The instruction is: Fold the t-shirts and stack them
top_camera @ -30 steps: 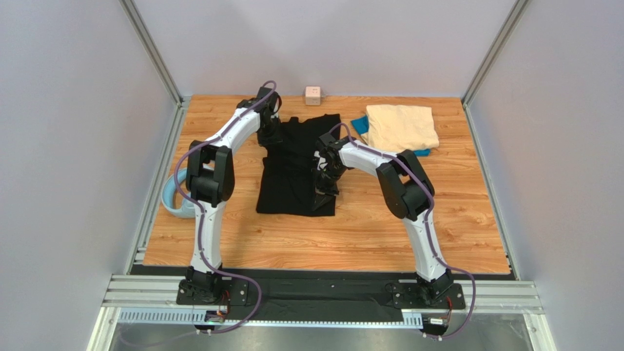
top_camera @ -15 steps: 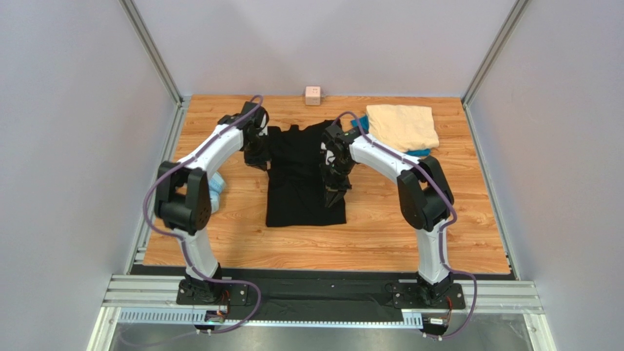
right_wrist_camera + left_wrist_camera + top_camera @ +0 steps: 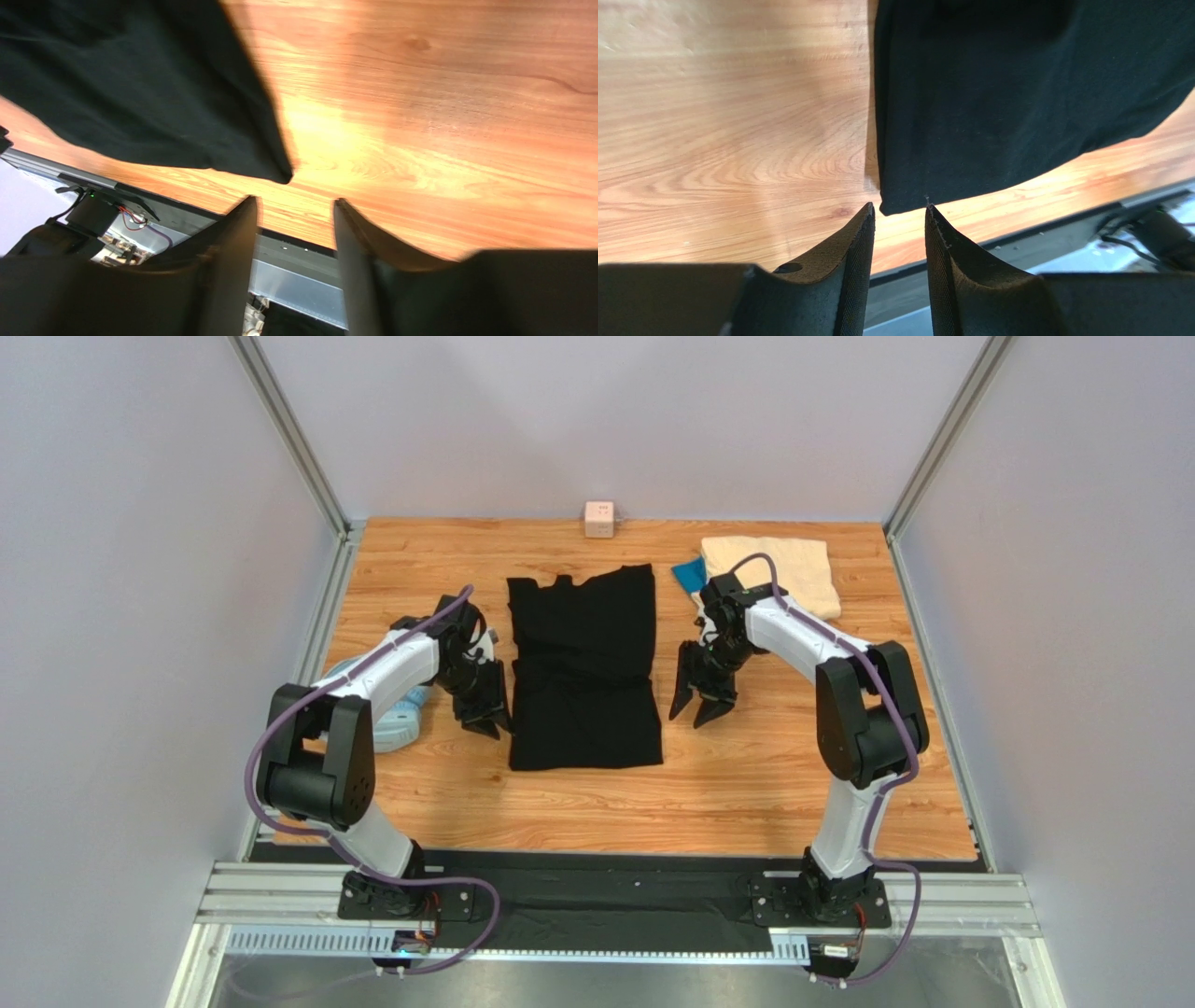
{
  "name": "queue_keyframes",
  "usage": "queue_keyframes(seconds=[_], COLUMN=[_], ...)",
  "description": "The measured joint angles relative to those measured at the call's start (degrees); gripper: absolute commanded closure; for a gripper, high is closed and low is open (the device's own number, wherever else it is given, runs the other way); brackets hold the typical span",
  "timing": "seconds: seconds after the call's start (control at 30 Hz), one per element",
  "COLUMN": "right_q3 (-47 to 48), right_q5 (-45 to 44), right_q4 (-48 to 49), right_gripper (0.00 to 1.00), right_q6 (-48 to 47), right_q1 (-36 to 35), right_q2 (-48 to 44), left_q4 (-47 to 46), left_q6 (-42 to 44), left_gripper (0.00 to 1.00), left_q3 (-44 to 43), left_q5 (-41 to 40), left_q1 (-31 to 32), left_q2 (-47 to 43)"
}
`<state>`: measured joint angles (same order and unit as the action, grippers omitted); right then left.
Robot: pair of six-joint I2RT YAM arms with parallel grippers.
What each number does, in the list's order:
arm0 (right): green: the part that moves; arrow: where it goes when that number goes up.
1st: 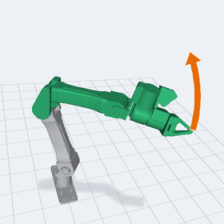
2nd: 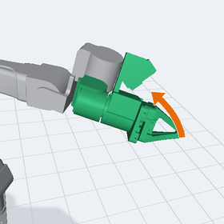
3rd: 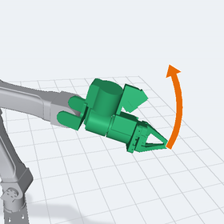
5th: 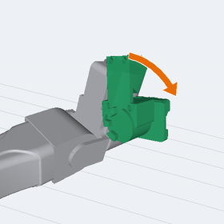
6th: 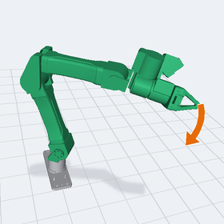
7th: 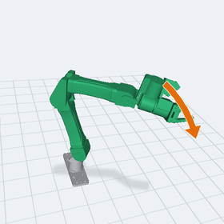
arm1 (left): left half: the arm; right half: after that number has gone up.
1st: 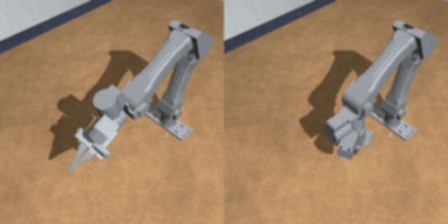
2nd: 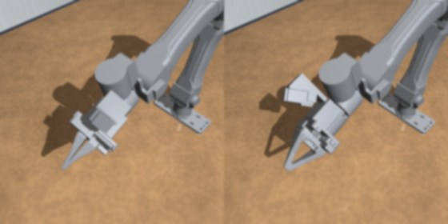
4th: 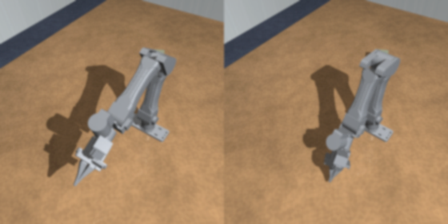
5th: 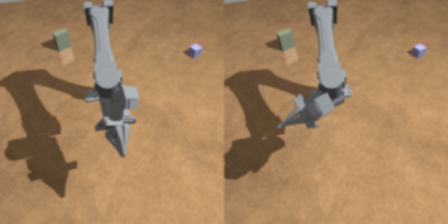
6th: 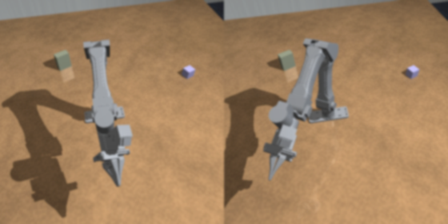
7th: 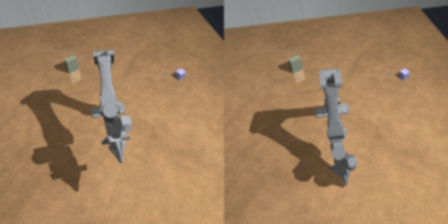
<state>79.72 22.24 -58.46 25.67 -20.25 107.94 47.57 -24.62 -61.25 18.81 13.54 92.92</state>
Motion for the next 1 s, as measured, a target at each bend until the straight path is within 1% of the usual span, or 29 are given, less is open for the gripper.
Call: queue_keyframes(seconds=[0.13,0.33,0.5,0.63,1.0], right_q3=[-4.24,-9.18,-11.78,-13.57,-14.38], right_q5=[2.21,7.91,11.15,13.70,18.84], right_q4=[2.67,9.18,13.60,15.19,17.42], right_gripper=[0.48,0.46,0.45,0.45,0.45], right_q6=[0.17,0.72,0.85,1.31,2.62], right_q1=[0.22,-0.28,-0.28,-0.28,-0.44], right_q2=[0.00,0.20,1.57,2.25,4.02], left_q4=[-2.29,-4.59,-5.16,-4.76,-3.39], left_q6=[-1.25,-1.18,-1.16,-1.22,-1.25], left_gripper=[0.60,0.60,0.60,0.60,0.61], left_q3=[2.71,2.99,3.48,3.48,3.48], left_q5=[4.09,7.69,7.85,8.20,8.00], left_q1=[-2.01,-2.45,-2.49,-2.49,-2.49], left_q2=[0.44,4.74,7.32,9.46,9.53])
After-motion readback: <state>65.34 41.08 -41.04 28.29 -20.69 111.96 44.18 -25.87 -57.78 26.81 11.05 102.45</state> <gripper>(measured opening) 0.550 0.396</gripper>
